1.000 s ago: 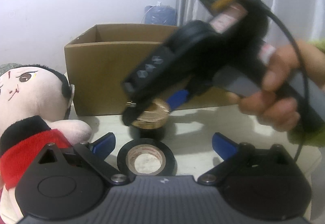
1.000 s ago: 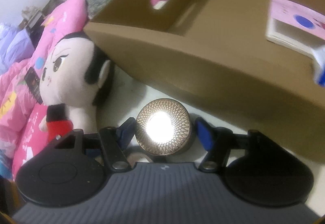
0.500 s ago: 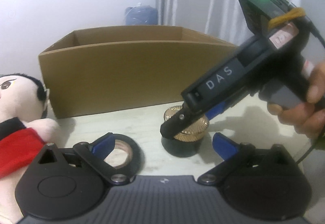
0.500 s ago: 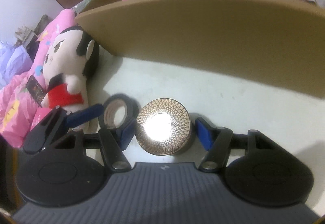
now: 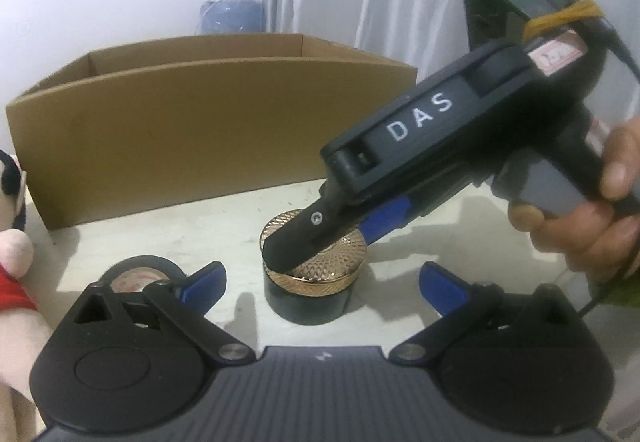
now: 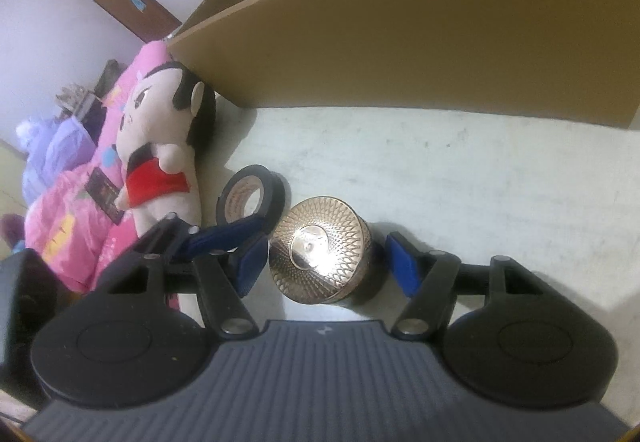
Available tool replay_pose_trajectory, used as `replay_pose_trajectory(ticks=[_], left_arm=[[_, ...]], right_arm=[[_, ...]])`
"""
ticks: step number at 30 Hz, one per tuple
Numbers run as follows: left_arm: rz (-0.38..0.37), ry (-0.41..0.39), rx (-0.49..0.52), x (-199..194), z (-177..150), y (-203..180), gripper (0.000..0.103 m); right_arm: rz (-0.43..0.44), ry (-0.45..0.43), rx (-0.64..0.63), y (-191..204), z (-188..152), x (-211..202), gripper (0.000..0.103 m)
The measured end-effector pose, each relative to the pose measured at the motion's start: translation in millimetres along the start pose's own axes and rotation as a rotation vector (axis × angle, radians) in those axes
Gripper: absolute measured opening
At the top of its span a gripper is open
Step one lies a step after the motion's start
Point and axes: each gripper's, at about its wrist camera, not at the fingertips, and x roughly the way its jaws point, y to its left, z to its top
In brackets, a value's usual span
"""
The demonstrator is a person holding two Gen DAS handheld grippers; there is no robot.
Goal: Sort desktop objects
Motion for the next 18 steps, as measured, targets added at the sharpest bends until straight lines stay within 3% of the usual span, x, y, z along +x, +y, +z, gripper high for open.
replay_pose_trajectory(ticks=[7,18], left_arm=[[0.029,0.042,0.002,16,2,-1,0.103],[0.026,0.098,-0.028,23,-4,0,0.103]], right_arm=[[0.006,-0.029,0.008,-1,1,-8,0.069],[-0.171,-0.155,-0.114,18,9,-35,0.102]])
